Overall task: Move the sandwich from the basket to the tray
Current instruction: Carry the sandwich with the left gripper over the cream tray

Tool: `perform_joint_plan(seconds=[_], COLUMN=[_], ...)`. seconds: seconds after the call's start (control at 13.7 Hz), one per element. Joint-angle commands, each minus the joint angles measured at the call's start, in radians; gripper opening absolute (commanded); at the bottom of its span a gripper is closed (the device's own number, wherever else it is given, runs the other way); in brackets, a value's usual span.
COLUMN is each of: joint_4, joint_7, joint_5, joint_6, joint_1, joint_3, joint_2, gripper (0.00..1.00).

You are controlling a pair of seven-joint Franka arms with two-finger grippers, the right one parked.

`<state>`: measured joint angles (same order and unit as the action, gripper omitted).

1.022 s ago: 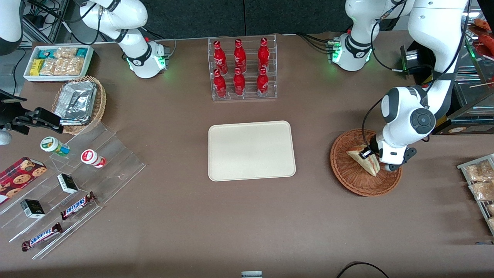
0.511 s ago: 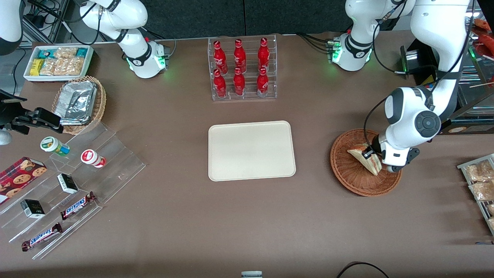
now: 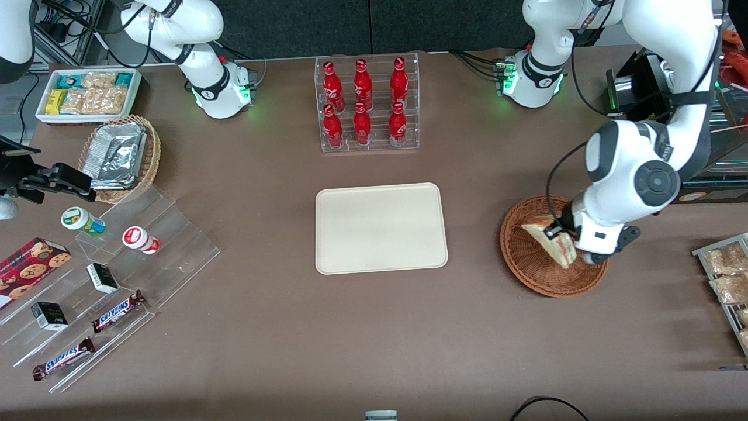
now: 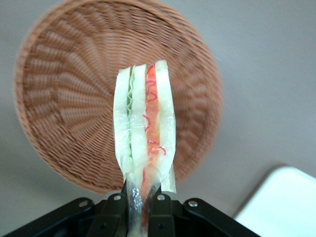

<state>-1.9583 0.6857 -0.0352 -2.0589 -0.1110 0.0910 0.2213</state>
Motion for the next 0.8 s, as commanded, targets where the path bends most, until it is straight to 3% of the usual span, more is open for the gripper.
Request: perform_joint_plan(seconds=[0.0, 0.29, 0.73], joint_4=[0.044, 0.136, 0.442], joint_7=[0.023, 0.046, 0.145], joint_5=[-0.003, -0.002, 0.0], joint_6=[0.034, 0.026, 0.031], joint_1=[-0.105, -0.265, -0.456], joint_3=[-0.004, -0.004, -0.004], joint_2=[0.004, 0.059, 0.341], gripper=[0.0, 0.0, 0.0])
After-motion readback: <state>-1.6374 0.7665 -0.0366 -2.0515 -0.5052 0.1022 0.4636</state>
